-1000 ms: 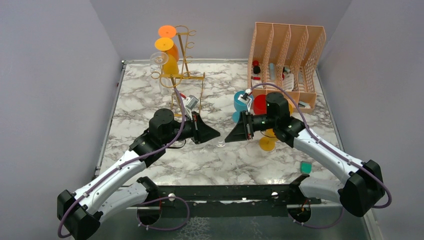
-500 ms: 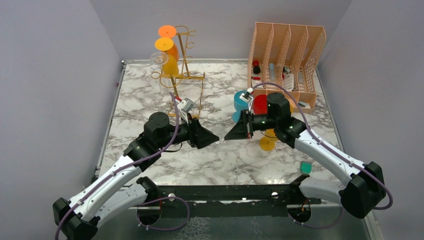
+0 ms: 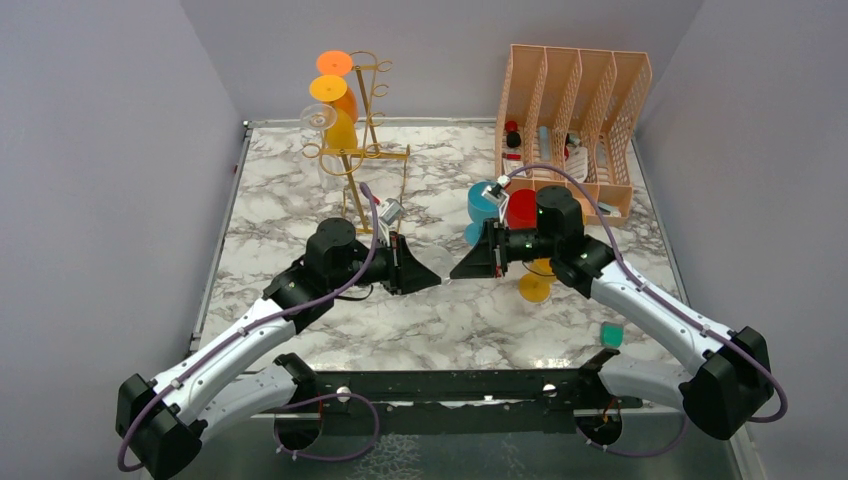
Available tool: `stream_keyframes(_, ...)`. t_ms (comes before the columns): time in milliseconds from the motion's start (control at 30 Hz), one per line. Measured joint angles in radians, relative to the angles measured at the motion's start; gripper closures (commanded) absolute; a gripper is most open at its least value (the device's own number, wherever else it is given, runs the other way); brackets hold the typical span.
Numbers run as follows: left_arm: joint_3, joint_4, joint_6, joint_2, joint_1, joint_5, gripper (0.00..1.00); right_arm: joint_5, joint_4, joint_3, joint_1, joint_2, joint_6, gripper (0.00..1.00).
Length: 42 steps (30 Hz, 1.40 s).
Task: Take the wine glass off the wine glass rack
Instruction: Place the wine glass at the center of the board.
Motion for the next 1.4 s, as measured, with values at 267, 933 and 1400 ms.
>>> stream_keyframes(267,-0.006,0.018,-0.028,0.005,0.002,0.012,1.00,-0.001,-0.003,-0.002,-0.002,-0.002,-0.053,0.77)
stream_keyframes(933,-0.142,-0.006,0.416,-0.122,-0.003,0.194,1.00,0.502,-0.217,0.082,-0.002,-0.195,-0.214,0.39)
stream_keyframes(1400,-0.246,-0.003,0.832,-0.241,-0.003,0.379,1.00,0.415,-0.349,0.239,-0.058,-0.005,-0.259,0.38)
